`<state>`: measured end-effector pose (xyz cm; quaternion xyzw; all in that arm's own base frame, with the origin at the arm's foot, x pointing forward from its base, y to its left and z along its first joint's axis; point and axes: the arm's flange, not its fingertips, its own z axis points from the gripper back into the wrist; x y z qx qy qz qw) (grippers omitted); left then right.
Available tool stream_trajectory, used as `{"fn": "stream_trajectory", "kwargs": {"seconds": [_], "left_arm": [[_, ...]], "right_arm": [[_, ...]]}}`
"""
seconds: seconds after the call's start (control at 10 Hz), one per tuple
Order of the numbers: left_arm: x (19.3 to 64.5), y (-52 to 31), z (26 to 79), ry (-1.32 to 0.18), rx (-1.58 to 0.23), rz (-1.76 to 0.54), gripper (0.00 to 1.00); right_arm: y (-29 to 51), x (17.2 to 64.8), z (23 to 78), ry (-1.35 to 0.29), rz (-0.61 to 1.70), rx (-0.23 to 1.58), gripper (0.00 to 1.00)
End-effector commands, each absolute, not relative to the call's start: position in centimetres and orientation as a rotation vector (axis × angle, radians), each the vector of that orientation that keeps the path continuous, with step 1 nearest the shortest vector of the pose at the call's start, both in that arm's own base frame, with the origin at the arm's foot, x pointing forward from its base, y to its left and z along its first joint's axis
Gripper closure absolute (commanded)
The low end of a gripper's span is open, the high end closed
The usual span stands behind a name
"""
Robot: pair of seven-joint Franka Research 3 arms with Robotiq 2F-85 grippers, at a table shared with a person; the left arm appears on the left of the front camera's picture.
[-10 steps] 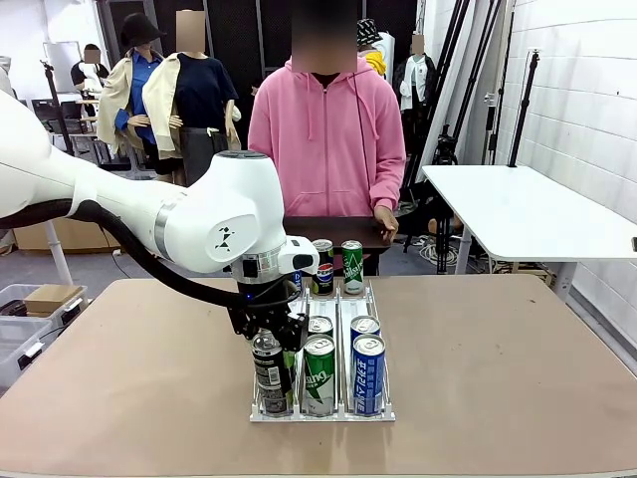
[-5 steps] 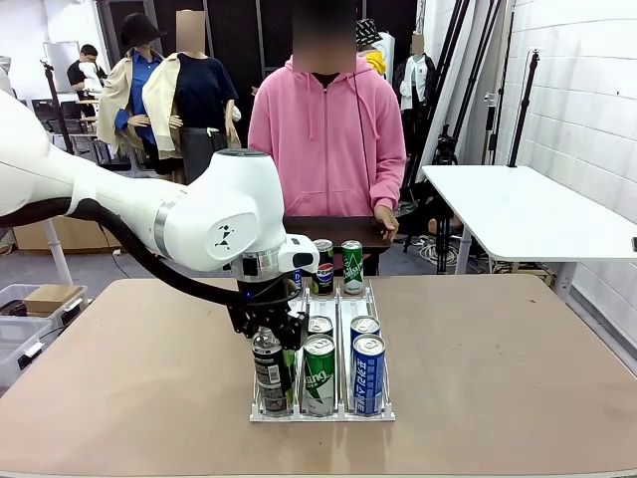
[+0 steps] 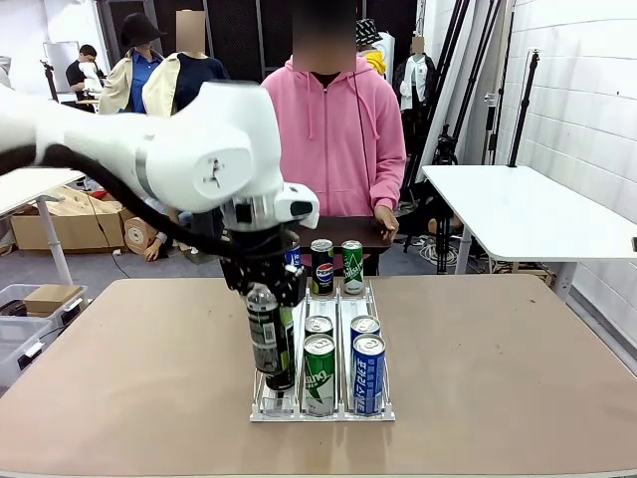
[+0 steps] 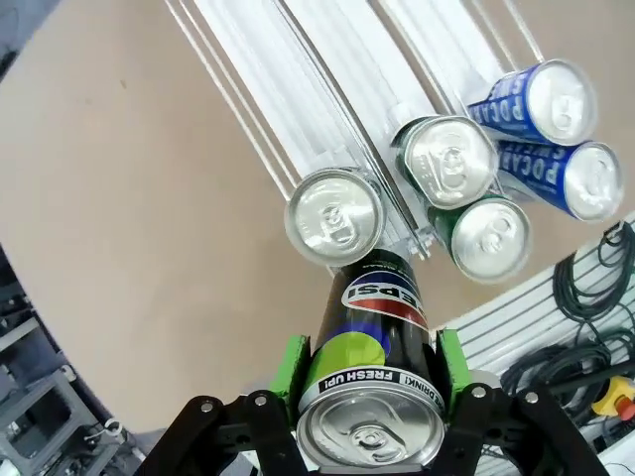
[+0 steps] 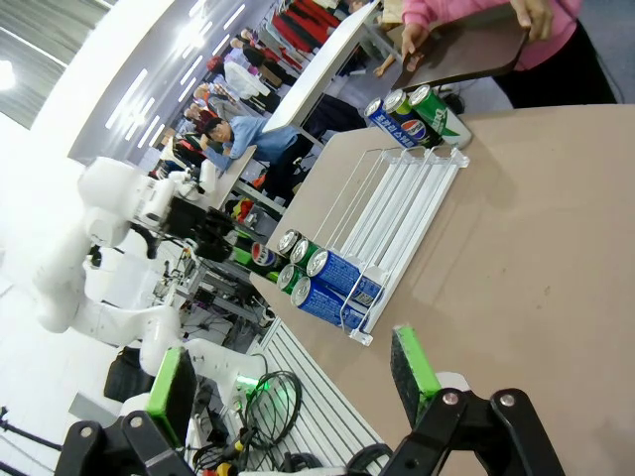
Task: Retrieve and hand over the desired beverage to the person.
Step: Pick up a can of the same type that the person held from the Automatic Can Dispenser.
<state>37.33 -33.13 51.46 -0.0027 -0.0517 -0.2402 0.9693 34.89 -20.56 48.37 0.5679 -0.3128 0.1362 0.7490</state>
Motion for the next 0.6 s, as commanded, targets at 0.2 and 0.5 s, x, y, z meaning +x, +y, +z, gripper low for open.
{"fn": "stream_trajectory", "kwargs": {"seconds": [0.2, 0.5], "left_arm": [[36.8, -30.6, 59.5, -0.149, 0.006, -0.490, 1.00], [36.6, -26.3, 63.3, -0.178, 0.016, -0.480, 1.00]], "right_arm": [[-20.4, 34.8, 48.3, -0.701, 0.303, 1.260, 0.00], [-20.4, 34.8, 48.3, -0.701, 0.303, 1.260, 0.00]]}}
